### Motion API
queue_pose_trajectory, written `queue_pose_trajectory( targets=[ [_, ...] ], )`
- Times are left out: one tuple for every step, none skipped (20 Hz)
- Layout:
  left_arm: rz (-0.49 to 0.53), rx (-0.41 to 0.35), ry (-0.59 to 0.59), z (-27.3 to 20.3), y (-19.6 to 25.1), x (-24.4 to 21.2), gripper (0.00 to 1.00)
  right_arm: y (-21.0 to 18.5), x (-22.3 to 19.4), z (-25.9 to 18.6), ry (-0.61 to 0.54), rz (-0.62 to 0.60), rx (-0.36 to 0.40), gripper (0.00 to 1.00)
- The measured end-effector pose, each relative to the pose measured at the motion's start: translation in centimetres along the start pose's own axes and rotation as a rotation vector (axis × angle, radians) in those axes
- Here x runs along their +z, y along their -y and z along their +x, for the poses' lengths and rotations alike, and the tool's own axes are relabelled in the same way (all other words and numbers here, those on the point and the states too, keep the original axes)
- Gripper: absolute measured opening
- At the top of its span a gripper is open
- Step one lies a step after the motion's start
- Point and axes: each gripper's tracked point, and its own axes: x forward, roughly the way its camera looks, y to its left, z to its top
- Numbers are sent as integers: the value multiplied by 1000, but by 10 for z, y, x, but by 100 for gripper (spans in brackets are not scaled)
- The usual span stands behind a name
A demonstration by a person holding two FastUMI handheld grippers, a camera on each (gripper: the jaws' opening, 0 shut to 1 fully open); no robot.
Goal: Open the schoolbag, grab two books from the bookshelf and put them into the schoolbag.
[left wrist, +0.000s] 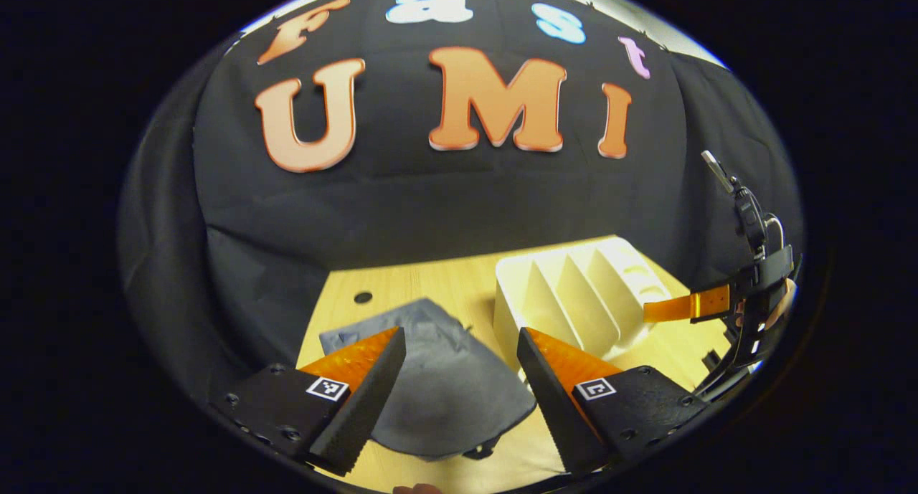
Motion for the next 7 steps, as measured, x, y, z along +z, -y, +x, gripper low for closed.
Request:
queue_pose_trajectory(
  targets=[
    [4,16,57,-3,2,16,99,2,18,-11,62,-28,2,98],
    [5,35,112,-9,3,33,99,1,39,-23,133,-57,8,98],
    [3,46,166,-14,4,49,99,-1,59,-36,216,-87,13,98],
    [-3,53,215,-22,5,66,99,-3,76,-45,303,-123,14,98],
    [-13,59,261,-26,9,81,99,-4,93,-57,386,-155,8,98],
    [-24,64,300,-30,11,89,99,-3,107,-68,459,-177,5,98],
    [-35,70,327,-35,11,95,99,-5,116,-80,530,-191,10,98]
  ],
)
